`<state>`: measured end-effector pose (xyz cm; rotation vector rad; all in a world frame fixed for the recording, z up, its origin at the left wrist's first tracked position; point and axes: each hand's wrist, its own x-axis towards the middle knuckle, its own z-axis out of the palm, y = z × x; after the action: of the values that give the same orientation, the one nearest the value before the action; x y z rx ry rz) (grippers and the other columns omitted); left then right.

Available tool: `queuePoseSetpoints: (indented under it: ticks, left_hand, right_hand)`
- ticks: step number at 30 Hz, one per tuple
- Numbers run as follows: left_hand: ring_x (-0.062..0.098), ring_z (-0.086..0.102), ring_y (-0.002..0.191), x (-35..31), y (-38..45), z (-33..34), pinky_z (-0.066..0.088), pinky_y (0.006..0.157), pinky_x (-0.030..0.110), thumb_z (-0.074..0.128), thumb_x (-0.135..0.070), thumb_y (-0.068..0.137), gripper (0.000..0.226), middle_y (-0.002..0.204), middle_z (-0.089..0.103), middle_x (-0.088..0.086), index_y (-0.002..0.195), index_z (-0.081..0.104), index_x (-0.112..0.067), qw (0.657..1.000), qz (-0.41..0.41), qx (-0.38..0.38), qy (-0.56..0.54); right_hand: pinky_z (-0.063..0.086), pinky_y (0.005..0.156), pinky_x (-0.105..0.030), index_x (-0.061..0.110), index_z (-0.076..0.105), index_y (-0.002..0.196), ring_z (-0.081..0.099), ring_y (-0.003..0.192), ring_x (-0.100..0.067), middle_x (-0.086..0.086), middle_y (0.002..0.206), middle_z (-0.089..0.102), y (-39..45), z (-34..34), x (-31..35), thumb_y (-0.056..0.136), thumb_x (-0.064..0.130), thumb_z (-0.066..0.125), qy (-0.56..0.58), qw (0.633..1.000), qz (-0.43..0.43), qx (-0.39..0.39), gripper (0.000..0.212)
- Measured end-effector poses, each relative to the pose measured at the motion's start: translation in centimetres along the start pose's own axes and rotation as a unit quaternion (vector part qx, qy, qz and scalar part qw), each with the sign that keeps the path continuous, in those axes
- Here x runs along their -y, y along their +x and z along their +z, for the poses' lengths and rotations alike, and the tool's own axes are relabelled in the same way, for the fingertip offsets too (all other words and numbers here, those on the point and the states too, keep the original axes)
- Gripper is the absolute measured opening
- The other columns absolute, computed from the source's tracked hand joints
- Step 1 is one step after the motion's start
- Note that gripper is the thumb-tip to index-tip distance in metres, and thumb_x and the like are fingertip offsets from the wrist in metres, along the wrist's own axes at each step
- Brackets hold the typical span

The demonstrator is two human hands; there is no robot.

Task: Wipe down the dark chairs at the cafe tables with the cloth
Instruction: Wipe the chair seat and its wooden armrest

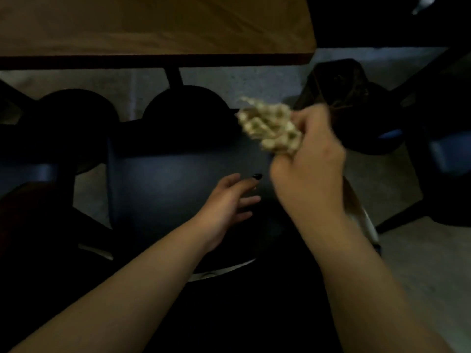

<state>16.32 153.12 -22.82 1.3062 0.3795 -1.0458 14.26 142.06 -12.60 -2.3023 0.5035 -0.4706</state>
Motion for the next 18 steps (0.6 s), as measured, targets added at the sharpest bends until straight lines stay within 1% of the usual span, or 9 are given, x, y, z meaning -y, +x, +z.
queuePoseSetpoints:
  ticks: [2, 4, 7, 9, 10, 11, 13, 15, 18]
  left_hand:
    - [0.012, 0.067, 0.100, 0.4, 0.9, 1.7, 0.048, 0.075, 0.034, 0.071, -0.057, 0.060, 0.110, 0.121, 0.063, -0.004, 0.151, 0.018, -0.025, 0.999, -0.022, 0.005, 0.037]
    - [0.013, 0.066, 0.101, 1.0, 1.2, 2.8, 0.047, 0.072, 0.035, 0.071, -0.069, 0.044, 0.126, 0.114, 0.063, -0.006, 0.149, 0.010, -0.035, 0.996, -0.038, 0.005, 0.083]
    - [0.011, 0.065, 0.098, 2.7, 1.4, 3.4, 0.046, 0.071, 0.034, 0.067, -0.084, 0.037, 0.117, 0.108, 0.065, -0.007, 0.137, 0.037, -0.029, 0.987, -0.071, 0.019, 0.146]
    - [0.009, 0.067, 0.088, 3.9, 1.4, 3.3, 0.050, 0.063, 0.028, 0.066, -0.091, 0.031, 0.095, 0.099, 0.068, -0.010, 0.106, 0.062, -0.033, 0.979, -0.099, 0.064, 0.167]
    - [0.009, 0.068, 0.083, 4.5, 1.2, 3.6, 0.052, 0.059, 0.022, 0.067, -0.089, 0.035, 0.081, 0.093, 0.071, -0.011, 0.092, 0.071, -0.032, 0.975, -0.112, 0.106, 0.162]
    - [0.011, 0.071, 0.085, 5.0, 1.2, 4.0, 0.055, 0.064, 0.020, 0.070, -0.084, 0.044, 0.069, 0.094, 0.074, -0.010, 0.089, 0.076, -0.032, 0.971, -0.124, 0.148, 0.144]
    - [0.014, 0.069, 0.102, 5.7, 1.3, 5.0, 0.055, 0.083, 0.024, 0.071, -0.071, 0.066, 0.052, 0.110, 0.073, -0.005, 0.103, 0.076, -0.035, 0.969, -0.122, 0.187, 0.109]
    - [0.013, 0.067, 0.109, 5.8, 1.6, 5.9, 0.052, 0.088, 0.025, 0.065, -0.066, 0.075, 0.052, 0.118, 0.071, -0.005, 0.114, 0.071, -0.033, 0.976, -0.093, 0.177, 0.089]
    - [0.013, 0.066, 0.110, 5.6, 1.5, 6.7, 0.048, 0.092, 0.028, 0.060, -0.070, 0.074, 0.058, 0.119, 0.070, -0.006, 0.117, 0.067, -0.032, 0.981, -0.072, 0.159, 0.084]
  right_hand:
    - [0.045, 0.074, -0.037, 0.007, 0.053, 0.109, 0.058, 0.093, -0.028, -0.010, 0.102, 0.061, 0.3, -2.3, -1.2, 0.075, -0.007, 0.050, -0.054, 0.996, -0.015, -0.074, 0.038]
    - [0.045, 0.084, -0.037, 0.010, 0.052, 0.126, 0.056, 0.107, -0.030, -0.013, 0.119, 0.058, 0.3, -4.2, -3.0, 0.079, -0.007, 0.048, -0.129, 0.990, 0.019, -0.058, 0.050]
    - [0.044, 0.087, -0.036, 0.010, 0.057, 0.121, 0.054, 0.108, -0.032, -0.014, 0.119, 0.059, 0.1, -5.6, -5.6, 0.087, 0.001, 0.045, -0.143, 0.970, 0.174, 0.094, 0.038]
    - [0.043, 0.082, -0.030, 0.014, 0.061, 0.114, 0.056, 0.105, -0.027, -0.008, 0.110, 0.063, -0.1, -5.8, -6.5, 0.088, 0.017, 0.053, -0.073, 0.957, 0.253, 0.120, 0.027]
    - [0.041, 0.078, -0.027, 0.019, 0.061, 0.113, 0.057, 0.102, -0.022, -0.001, 0.106, 0.063, -0.1, -6.0, -6.9, 0.086, 0.027, 0.059, -0.056, 0.952, 0.273, 0.130, 0.029]
    - [0.039, 0.074, -0.024, 0.025, 0.059, 0.116, 0.056, 0.098, -0.016, 0.006, 0.103, 0.061, -0.2, -6.0, -7.3, 0.081, 0.033, 0.065, -0.041, 0.946, 0.286, 0.150, 0.036]
    - [0.042, 0.073, -0.022, 0.033, 0.054, 0.125, 0.057, 0.095, -0.009, 0.013, 0.104, 0.060, -0.4, -6.0, -8.2, 0.072, 0.035, 0.075, 0.024, 0.933, 0.312, 0.180, 0.056]
    - [0.051, 0.075, -0.024, 0.035, 0.054, 0.124, 0.063, 0.093, -0.008, 0.014, 0.103, 0.065, -0.4, -6.0, -9.3, 0.065, 0.032, 0.081, 0.101, 0.913, 0.346, 0.189, 0.065]
    - [0.059, 0.069, -0.029, 0.032, 0.057, 0.116, 0.069, 0.085, -0.012, 0.008, 0.098, 0.070, 0.0, -6.0, -10.5, 0.059, 0.024, 0.085, 0.176, 0.885, 0.367, 0.226, 0.064]
